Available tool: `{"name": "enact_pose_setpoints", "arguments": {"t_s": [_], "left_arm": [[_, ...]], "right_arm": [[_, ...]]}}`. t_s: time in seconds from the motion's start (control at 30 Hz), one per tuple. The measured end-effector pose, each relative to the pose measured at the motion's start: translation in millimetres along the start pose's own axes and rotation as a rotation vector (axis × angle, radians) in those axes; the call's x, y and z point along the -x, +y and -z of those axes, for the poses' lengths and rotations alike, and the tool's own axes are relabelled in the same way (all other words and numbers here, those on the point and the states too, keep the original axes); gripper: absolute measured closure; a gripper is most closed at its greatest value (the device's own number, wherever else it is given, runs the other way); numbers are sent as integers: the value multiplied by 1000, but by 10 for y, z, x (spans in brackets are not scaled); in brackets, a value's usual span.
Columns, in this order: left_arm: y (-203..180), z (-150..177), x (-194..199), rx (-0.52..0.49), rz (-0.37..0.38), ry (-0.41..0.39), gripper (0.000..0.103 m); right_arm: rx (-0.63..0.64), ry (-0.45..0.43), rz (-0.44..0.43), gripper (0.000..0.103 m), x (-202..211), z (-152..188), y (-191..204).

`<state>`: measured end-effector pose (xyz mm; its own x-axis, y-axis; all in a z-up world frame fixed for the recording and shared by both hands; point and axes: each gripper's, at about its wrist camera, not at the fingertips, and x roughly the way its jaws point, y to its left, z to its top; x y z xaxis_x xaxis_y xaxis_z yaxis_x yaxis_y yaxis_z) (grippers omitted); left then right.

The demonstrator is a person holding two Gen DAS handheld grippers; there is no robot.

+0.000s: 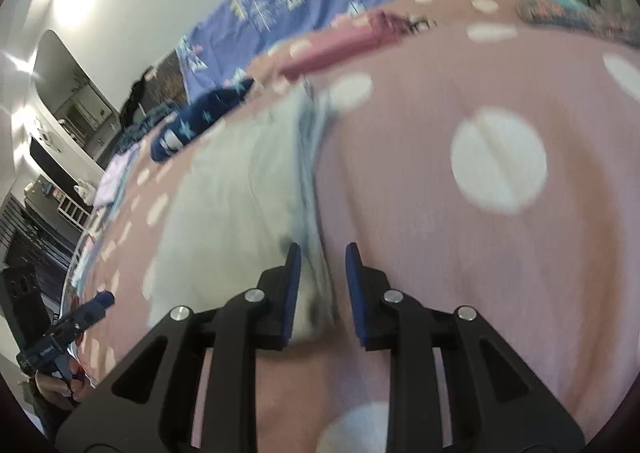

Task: Fold small clothes
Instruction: 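Open both grippers and release the folded grey shirt onto the bed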

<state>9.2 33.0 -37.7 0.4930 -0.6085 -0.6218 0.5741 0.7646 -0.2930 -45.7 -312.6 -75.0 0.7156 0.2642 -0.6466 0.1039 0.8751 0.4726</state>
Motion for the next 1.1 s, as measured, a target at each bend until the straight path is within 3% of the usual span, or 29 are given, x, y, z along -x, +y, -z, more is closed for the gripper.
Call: {"name": "enact_pose_setpoints", "arguments": {"t_s": [0.1,0.23,0.3,0.4,0.43,0.47,0.5,0.57,0.6,0.63,0.67,0.8,0.9,1.03,1.1], "left_arm": [[-221,-131,-325,-112,-14,26,58],[-410,-63,-928,-183,-25,143,58],[-444,40,-1161,-215,-64,193,48],[-503,124,-1171,-271,-43,175,34],[-518,132,-1172,-279,-38,176,34],[-510,136,-1170,-274,-31,174,33],[-487,133,-1164,-261,-16,171,33],[-431,131,-1146,-233,13,162,33],[-383,108,-1149,-225,21,160,33],[-370,98,-1146,-218,28,158,33],[-367,94,-1143,-213,30,157,33],[-360,11,-1028,-181,48,124,34],[-258,-183,-845,-156,25,28,34],[45,-450,-944,-134,-95,18,35],[275,-580,-1024,-73,-113,11,36]], "right_arm": [[67,-26,-33,78,-37,-249,189],[209,-10,-27,80,-357,-553,507],[229,29,-18,80,-540,-625,544],[270,66,2,82,-822,-685,550],[284,85,54,87,-959,-688,492],[287,95,81,100,-1024,-665,422],[282,100,100,103,-1094,-659,330],[225,80,123,101,-1091,-671,113],[191,77,176,103,-1074,-678,1],[151,78,122,103,-1037,-691,-94],[122,84,92,102,-1022,-711,-131],[99,56,12,79,-831,-784,-125],[184,17,-44,79,-699,-849,117],[328,45,-37,79,-810,-849,503],[331,98,-26,79,-965,-825,537]]}}
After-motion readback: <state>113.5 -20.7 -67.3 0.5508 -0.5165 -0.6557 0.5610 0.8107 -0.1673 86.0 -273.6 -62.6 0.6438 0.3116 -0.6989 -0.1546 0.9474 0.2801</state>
